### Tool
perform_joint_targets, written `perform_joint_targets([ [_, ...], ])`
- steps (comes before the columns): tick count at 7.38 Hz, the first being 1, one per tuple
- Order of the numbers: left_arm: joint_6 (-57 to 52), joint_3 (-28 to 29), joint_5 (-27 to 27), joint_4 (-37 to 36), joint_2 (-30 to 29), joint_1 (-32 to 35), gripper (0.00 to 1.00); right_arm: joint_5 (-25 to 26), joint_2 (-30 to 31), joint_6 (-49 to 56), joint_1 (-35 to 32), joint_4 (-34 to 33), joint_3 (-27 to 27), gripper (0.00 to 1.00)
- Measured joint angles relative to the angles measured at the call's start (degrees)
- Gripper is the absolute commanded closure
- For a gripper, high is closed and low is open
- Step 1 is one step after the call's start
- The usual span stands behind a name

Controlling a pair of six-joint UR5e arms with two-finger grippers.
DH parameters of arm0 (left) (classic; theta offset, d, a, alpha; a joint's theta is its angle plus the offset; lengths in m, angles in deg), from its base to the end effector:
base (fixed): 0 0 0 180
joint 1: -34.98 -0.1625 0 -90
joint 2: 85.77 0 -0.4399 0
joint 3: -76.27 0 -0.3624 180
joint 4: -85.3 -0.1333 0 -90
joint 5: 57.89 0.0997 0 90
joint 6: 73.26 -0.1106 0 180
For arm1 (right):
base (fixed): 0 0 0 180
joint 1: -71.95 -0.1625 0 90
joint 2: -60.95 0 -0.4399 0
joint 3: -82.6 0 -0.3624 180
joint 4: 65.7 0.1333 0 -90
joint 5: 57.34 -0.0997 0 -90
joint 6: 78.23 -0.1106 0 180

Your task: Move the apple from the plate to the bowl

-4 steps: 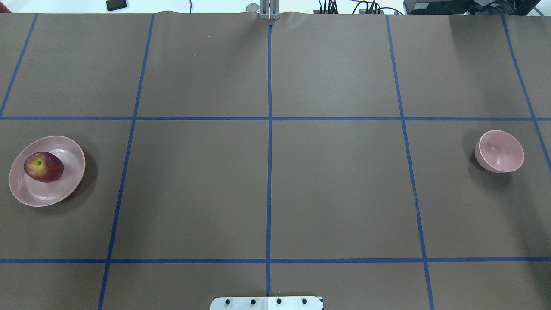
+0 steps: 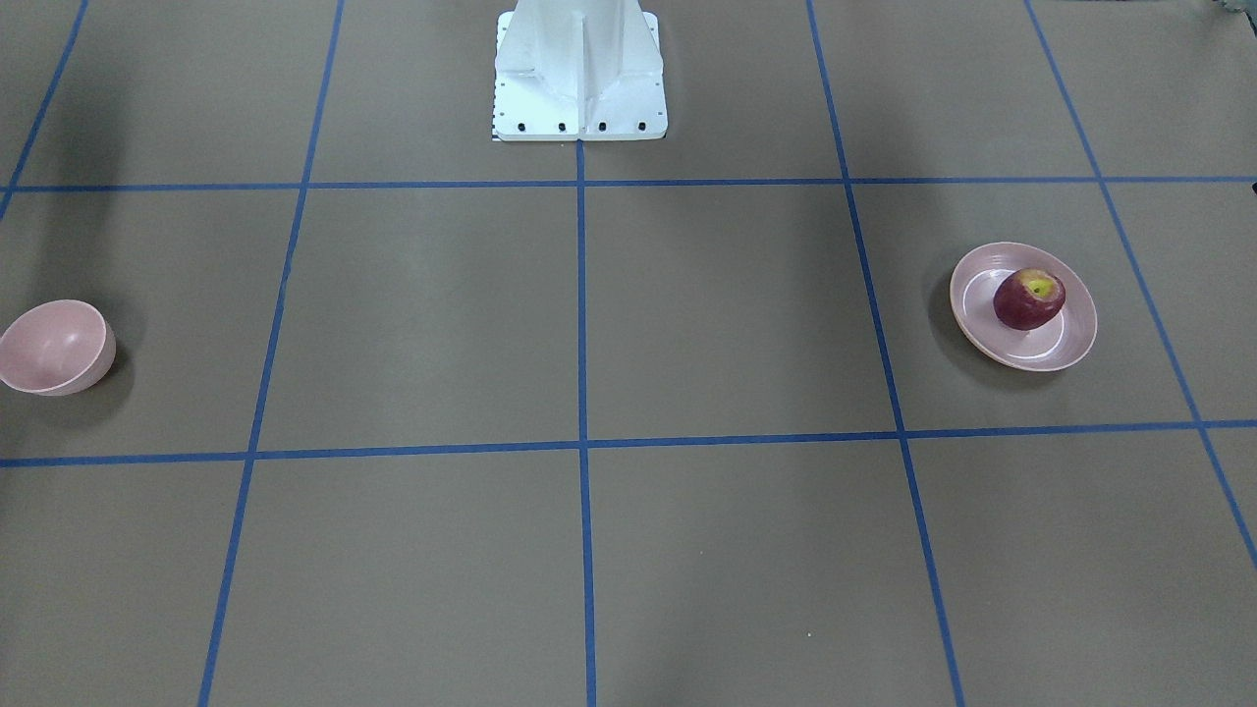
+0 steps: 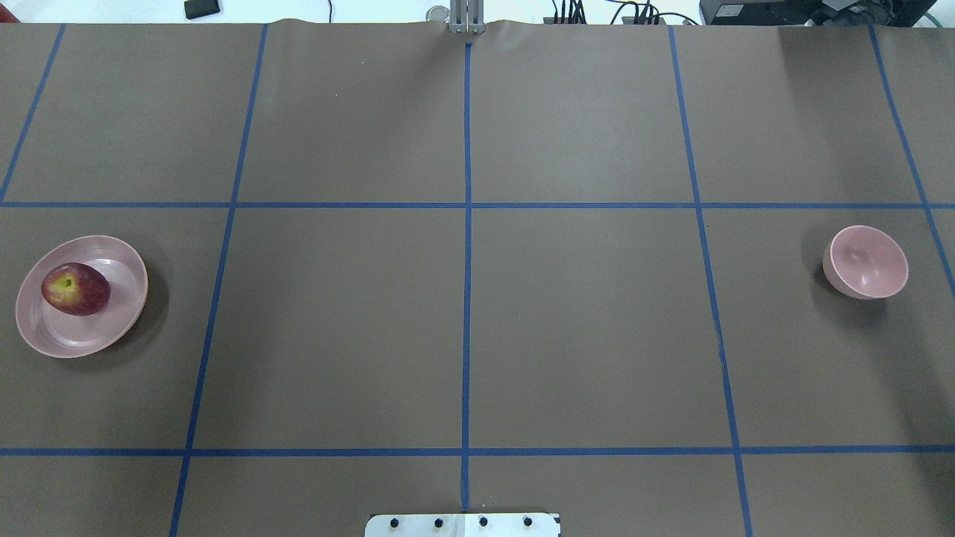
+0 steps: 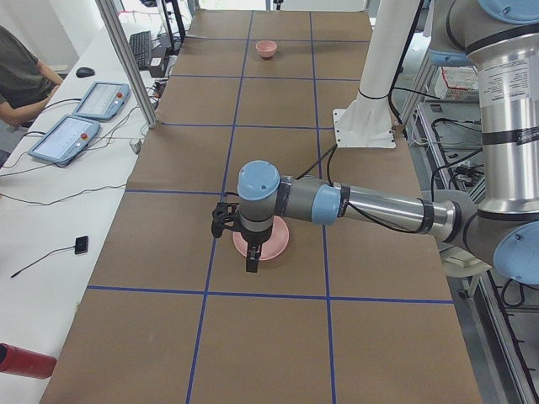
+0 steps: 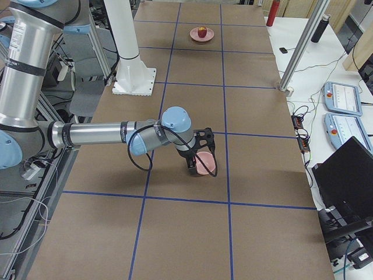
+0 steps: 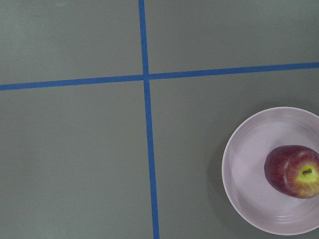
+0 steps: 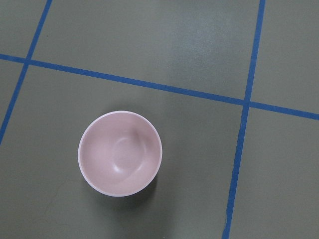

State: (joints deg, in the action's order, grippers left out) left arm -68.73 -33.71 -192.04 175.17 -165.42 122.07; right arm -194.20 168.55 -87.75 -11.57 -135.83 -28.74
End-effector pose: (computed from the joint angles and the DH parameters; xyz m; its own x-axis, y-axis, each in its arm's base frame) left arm -0.0364 -0.3920 0.5964 0.7125 0.0730 -0.6979 0.0062 0.9939 0.1103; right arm 0.0127 -0.3540 0.5875 0.6546 -0.2119 0.7256 -0.0049 0.9587 0.2844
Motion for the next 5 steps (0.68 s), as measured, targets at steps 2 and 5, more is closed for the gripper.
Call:
perform_joint_targets([
  [2,-0.1,0.1,0.0,0.0,0.3,0.0,0.02,-1.8,0.1,0.0,0.0,0.9,0.3,0.0],
  [5,0.0,-0.2,0.2,0.2,0.4,0.1,0.02,-2.5,0.5,-0.5,0.0,4.8,1.6,0.0],
])
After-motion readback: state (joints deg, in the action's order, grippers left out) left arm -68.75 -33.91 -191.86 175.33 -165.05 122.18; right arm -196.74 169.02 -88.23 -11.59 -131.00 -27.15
